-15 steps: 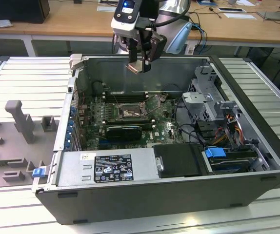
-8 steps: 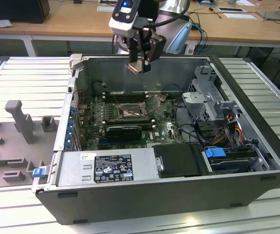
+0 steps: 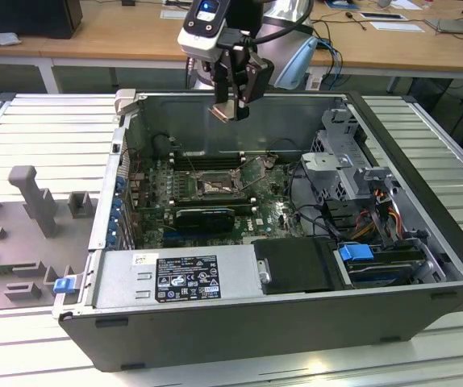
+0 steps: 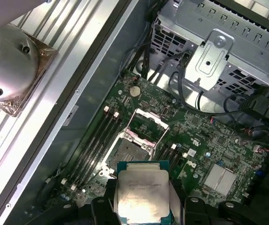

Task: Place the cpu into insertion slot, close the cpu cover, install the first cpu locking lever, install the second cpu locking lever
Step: 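Place the cpu into insertion slot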

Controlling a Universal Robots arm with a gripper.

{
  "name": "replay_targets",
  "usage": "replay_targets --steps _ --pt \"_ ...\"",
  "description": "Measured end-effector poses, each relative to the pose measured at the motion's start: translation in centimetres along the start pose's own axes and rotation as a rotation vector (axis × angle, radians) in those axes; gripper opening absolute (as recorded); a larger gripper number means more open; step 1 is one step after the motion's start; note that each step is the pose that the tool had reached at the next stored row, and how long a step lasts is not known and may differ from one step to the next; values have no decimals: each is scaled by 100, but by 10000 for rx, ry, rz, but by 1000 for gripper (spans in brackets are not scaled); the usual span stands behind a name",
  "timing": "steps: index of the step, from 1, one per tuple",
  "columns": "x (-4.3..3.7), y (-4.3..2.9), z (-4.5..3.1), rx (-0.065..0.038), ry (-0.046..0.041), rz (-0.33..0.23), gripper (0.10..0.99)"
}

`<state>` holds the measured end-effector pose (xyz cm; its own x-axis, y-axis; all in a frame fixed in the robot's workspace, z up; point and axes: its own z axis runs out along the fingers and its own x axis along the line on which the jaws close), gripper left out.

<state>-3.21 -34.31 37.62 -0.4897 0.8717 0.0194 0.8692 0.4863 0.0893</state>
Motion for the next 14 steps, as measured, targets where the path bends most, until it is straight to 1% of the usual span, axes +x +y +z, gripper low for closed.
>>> replay_targets --steps 3,6,12,14 --pt "0 0 0 -2 -12 134 525" --pt "0 0 0 -8 -37 400 525" --pt "6 -10 -1 -24 -113 1255 525" --pt "14 -24 -2 -26 -119 1325 525"
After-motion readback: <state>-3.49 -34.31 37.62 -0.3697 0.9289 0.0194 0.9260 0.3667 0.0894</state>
